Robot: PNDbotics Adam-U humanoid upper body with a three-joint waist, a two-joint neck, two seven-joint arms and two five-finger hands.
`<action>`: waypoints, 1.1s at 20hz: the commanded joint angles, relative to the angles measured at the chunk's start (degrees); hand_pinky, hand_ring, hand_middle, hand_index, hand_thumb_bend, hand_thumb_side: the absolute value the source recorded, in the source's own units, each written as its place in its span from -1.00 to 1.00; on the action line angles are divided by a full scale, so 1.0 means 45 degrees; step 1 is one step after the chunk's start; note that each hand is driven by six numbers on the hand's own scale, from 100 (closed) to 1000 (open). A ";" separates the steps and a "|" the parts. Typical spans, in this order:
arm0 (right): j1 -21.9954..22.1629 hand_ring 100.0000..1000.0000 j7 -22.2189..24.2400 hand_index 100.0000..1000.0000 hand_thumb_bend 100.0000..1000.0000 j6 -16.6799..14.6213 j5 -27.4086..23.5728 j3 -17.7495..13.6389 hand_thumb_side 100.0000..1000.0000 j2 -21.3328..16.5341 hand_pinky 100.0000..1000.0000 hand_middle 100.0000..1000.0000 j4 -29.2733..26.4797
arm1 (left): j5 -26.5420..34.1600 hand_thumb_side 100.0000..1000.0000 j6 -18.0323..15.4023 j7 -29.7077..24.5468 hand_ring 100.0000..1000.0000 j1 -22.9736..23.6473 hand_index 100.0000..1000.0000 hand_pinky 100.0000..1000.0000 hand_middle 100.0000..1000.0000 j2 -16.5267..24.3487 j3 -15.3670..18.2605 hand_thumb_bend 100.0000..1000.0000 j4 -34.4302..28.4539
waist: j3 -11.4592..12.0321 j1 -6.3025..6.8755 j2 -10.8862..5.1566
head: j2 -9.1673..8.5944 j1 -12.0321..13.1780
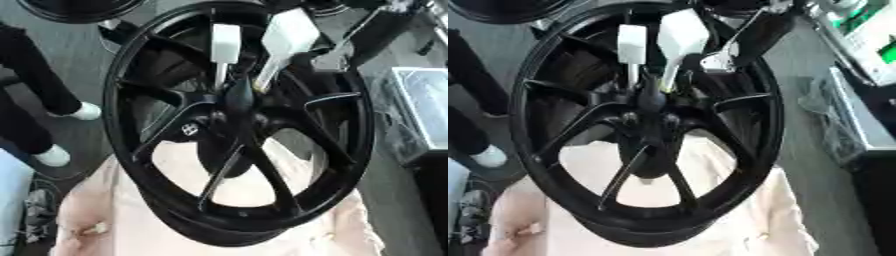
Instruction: Pull the pin out of the wheel hub.
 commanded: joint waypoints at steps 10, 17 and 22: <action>0.5047 -0.42 -0.5419 -0.10 -0.88 0.0062 -0.3046 -0.5885 -1.00 -0.3535 0.44 -0.51 0.0650 | 0.0067 0.33 -0.0110 0.0202 0.45 -0.0087 0.48 0.11 0.12 0.0271 0.0303 -1.00 -0.0232 | -0.0351 0.0216 0.0024 | -0.0514 0.0458; 0.8617 -0.20 -0.6908 0.18 -0.65 -0.1350 -0.1134 -0.9150 -1.00 -0.1970 0.53 -0.26 0.2386 | 0.0072 0.32 -0.0214 0.0398 0.45 -0.0057 0.48 0.11 0.12 0.0253 0.0485 -1.00 -0.0313 | -0.0568 0.0396 0.0194 | -0.0644 0.0485; 0.9668 0.43 -0.6861 0.84 -0.38 -0.2125 0.1010 -0.9970 -1.00 -0.0846 0.83 0.46 0.3040 | 0.0072 0.32 -0.0238 0.0438 0.46 -0.0059 0.48 0.12 0.12 0.0247 0.0508 -1.00 -0.0321 | -0.0635 0.0488 0.0217 | -0.0723 0.0499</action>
